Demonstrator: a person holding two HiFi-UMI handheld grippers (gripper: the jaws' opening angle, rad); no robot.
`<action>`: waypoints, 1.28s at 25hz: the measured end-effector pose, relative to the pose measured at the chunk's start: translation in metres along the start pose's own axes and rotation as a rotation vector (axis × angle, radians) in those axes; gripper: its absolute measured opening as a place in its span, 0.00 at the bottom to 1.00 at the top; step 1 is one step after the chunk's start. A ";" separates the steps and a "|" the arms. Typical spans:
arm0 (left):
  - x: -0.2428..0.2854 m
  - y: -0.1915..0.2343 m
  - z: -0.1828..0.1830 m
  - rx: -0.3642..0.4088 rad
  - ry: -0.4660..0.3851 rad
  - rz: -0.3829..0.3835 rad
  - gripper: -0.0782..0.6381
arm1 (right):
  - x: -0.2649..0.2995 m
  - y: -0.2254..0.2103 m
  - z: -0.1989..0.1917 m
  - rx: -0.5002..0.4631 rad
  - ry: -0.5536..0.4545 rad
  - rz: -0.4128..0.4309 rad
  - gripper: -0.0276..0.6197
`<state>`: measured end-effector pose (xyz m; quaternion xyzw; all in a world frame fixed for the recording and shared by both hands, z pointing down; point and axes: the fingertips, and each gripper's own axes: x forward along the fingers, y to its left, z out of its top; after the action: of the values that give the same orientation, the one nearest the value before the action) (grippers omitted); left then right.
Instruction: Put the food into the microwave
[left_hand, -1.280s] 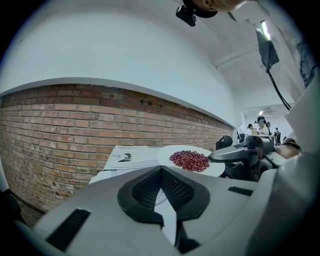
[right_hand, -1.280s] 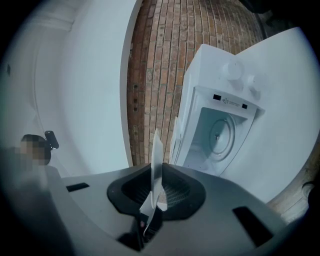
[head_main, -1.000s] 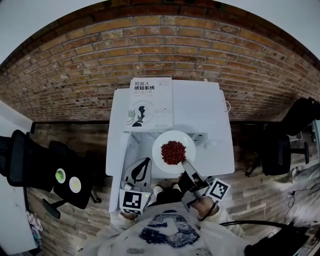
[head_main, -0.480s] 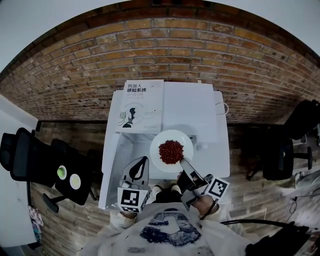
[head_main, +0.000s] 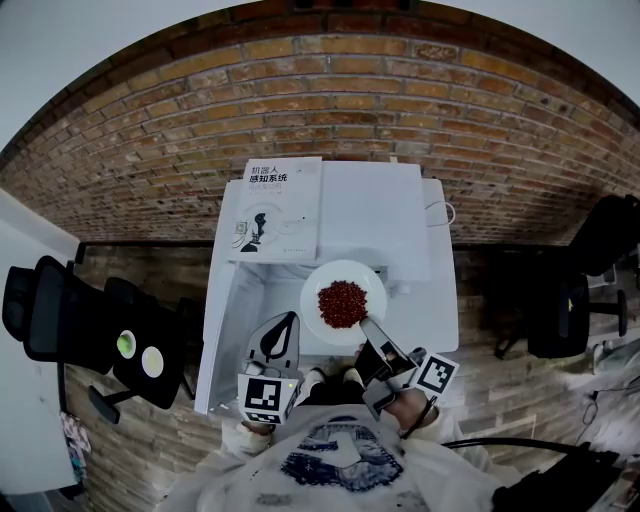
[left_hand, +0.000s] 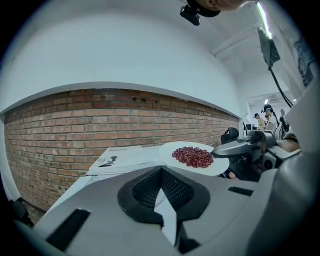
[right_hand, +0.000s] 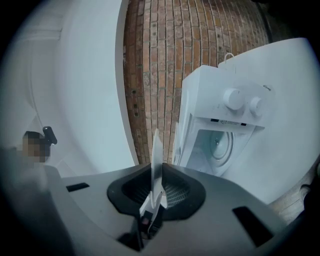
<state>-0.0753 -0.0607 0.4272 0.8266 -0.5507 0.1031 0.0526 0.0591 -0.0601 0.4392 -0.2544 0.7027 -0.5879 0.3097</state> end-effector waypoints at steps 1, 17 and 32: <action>0.000 0.001 0.000 0.001 -0.002 -0.005 0.12 | 0.001 0.000 -0.001 -0.001 -0.005 -0.002 0.12; -0.007 0.028 -0.024 -0.006 0.010 -0.078 0.12 | 0.008 -0.028 -0.043 0.015 -0.073 -0.087 0.12; 0.007 0.048 -0.051 -0.031 0.037 -0.050 0.12 | 0.020 -0.074 -0.048 0.043 -0.077 -0.139 0.12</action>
<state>-0.1227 -0.0749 0.4772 0.8373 -0.5302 0.1082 0.0783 0.0095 -0.0553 0.5145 -0.3180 0.6581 -0.6128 0.3004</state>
